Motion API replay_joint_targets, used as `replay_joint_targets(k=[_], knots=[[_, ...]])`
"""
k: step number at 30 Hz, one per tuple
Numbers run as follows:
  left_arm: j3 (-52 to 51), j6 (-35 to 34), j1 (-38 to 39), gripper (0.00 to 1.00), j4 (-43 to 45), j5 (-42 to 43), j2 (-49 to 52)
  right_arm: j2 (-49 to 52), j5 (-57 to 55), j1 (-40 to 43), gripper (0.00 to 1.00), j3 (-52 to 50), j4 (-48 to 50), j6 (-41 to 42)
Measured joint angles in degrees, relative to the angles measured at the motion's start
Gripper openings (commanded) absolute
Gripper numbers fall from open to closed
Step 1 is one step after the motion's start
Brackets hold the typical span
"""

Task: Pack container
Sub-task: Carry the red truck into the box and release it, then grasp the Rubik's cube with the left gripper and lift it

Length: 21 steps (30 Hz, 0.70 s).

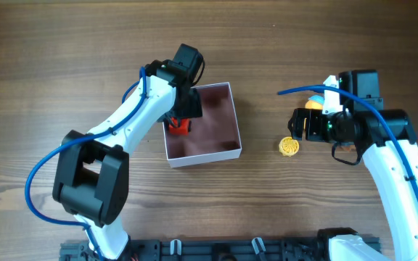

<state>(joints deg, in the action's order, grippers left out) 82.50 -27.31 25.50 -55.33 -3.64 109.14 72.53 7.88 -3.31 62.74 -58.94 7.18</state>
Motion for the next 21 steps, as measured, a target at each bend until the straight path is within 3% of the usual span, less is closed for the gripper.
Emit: replay_joint_targets(k=[3, 7, 10, 11, 13, 15, 21], knots=[[2.3, 0.6, 1.6, 0.80, -2.8, -1.6, -0.7, 0.0, 0.0, 0.0, 1.00, 0.0, 0.0, 0.0], [4.6, -1.4, 1.1, 1.00, -10.9, -7.2, -13.1, 0.0, 0.0, 0.0, 1.00, 0.0, 0.0, 0.0], [5.0, -9.2, -9.5, 1.00, -18.8, -10.0, -24.9, 0.0, 0.0, 0.0, 1.00, 0.0, 0.0, 0.0], [4.9, -11.6, -16.2, 1.00, -19.8, -10.9, -28.8, 0.0, 0.0, 0.0, 1.00, 0.0, 0.0, 0.0], [3.4, -12.4, -24.6, 1.00, -19.6, -11.3, -32.7, 0.0, 0.0, 0.0, 1.00, 0.0, 0.0, 0.0], [-1.5, -8.9, -36.0, 1.00, -18.3, -11.8, -34.0, 0.0, 0.0, 0.0, 1.00, 0.0, 0.0, 0.0], [-23.8, 8.1, -48.5, 1.00, 1.9, -3.9, -32.5, 0.0, 0.0, 0.0, 1.00, 0.0, 0.0, 0.0]])
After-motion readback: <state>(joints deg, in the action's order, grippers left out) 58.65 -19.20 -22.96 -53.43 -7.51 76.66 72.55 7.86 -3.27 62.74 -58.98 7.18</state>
